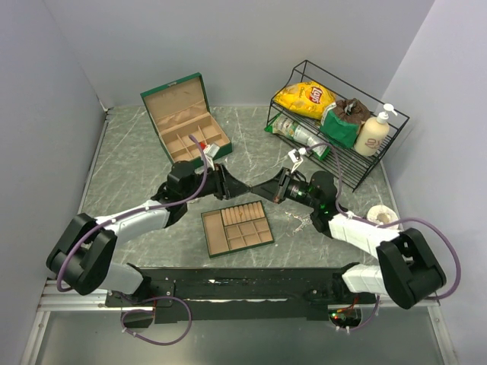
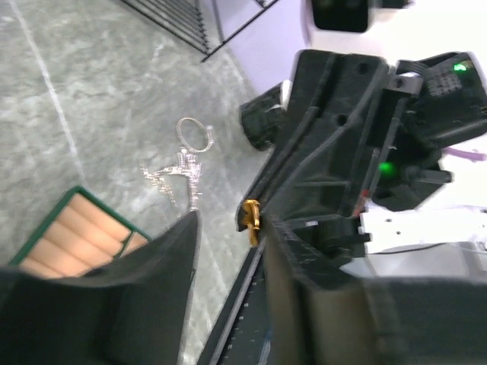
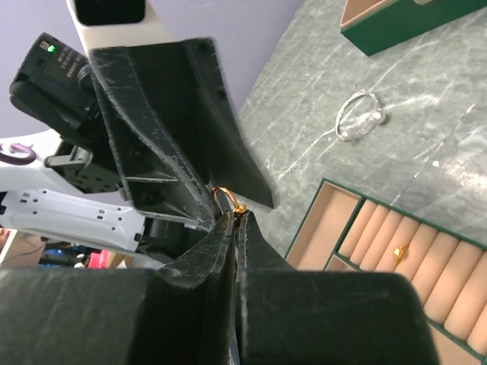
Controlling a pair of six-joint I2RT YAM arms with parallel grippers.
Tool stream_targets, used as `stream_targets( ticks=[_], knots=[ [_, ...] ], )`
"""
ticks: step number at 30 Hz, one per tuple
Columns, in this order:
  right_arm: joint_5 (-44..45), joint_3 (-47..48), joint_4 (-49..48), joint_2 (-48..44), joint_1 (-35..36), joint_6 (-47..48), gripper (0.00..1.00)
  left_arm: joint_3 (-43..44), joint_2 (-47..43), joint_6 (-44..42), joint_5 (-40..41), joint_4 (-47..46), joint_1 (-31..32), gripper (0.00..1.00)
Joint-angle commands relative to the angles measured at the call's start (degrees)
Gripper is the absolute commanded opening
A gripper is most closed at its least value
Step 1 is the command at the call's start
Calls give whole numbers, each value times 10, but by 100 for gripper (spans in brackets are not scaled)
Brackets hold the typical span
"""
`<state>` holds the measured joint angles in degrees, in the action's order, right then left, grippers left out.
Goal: Organize the mixed jewelry
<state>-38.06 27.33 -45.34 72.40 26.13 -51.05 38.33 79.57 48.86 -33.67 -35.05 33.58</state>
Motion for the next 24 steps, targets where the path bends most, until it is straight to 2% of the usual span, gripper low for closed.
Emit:
stream_targets(
  ticks=[1, 4, 7, 10, 11, 13, 14, 18, 20, 21, 24],
  knots=[
    [33, 37, 82, -45, 16, 64, 0, 42, -26, -45, 40, 60, 3, 52],
    [59, 56, 161, -52, 22, 96, 0, 47, -48, -57, 65, 83, 3, 63],
    [95, 76, 246, -62, 35, 133, 0, 56, -78, -89, 110, 134, 1, 67],
    [156, 117, 338, -67, 52, 183, 0, 61, -117, -127, 176, 201, -1, 74],
    [171, 127, 396, -67, 55, 194, 0, 61, -128, -135, 216, 221, -3, 77],
    [206, 165, 451, -62, 63, 219, 0, 65, -158, -159, 268, 278, -4, 79],
    [235, 178, 515, -55, 66, 226, 0, 67, -167, -166, 295, 298, -4, 82],
    [297, 259, 644, -18, 81, 255, 0, 67, -208, -186, 422, 376, -10, 93],
    [316, 286, 687, 5, 91, 260, 0, 63, -218, -192, 450, 405, -17, 99],
    [334, 315, 732, 33, 96, 264, 0, 61, -226, -192, 463, 415, -19, 97],
    [380, 367, 781, 85, 118, 269, 0, 50, -239, -194, 490, 435, -25, 96]
  ],
)
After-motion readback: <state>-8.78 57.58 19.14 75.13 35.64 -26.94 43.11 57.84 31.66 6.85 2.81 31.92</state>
